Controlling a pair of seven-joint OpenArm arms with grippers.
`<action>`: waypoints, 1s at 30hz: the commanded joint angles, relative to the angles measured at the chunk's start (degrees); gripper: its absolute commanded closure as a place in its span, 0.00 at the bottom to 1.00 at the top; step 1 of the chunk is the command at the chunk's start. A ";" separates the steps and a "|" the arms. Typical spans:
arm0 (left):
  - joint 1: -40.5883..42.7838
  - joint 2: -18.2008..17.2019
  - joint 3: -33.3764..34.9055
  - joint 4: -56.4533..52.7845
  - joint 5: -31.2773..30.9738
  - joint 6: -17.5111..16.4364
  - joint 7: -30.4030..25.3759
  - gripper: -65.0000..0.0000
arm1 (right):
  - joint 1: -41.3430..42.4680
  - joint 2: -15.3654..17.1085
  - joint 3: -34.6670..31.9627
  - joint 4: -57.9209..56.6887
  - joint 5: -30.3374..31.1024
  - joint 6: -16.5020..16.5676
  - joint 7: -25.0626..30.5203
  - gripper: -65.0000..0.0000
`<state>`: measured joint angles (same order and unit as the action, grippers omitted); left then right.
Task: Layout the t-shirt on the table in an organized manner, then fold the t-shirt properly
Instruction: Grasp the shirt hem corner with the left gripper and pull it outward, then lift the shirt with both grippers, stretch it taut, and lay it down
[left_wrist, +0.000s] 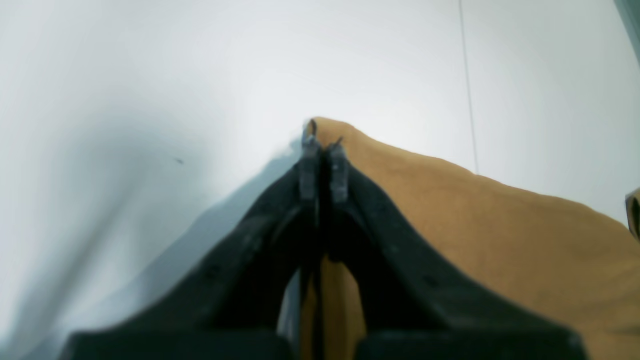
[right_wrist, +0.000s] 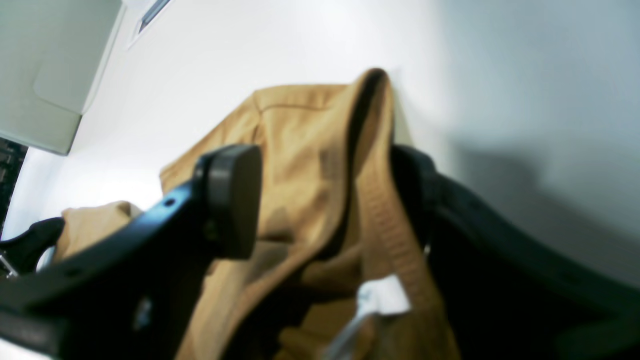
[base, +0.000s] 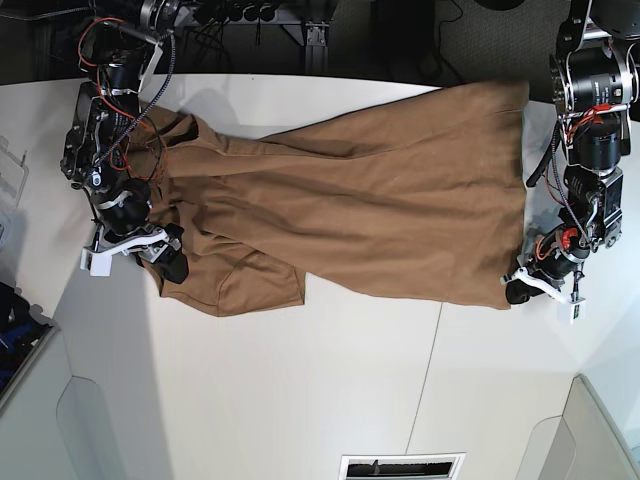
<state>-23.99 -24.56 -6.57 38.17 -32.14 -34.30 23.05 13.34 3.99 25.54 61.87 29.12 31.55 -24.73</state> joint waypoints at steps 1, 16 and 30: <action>-0.63 -0.24 0.24 0.02 1.55 0.66 2.03 1.00 | 0.63 0.04 -0.07 0.07 0.04 -0.22 -1.14 0.47; -0.55 -8.48 0.24 5.05 -16.09 -5.70 11.61 1.00 | 0.44 0.11 0.00 12.15 -0.59 0.87 -5.73 1.00; 2.10 -18.97 0.24 31.82 -26.58 -5.70 19.54 1.00 | -0.42 2.75 0.00 31.93 4.66 0.83 -12.79 1.00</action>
<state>-20.67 -42.41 -5.85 69.30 -57.91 -39.68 43.51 11.62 6.04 25.43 92.58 32.53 31.94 -39.11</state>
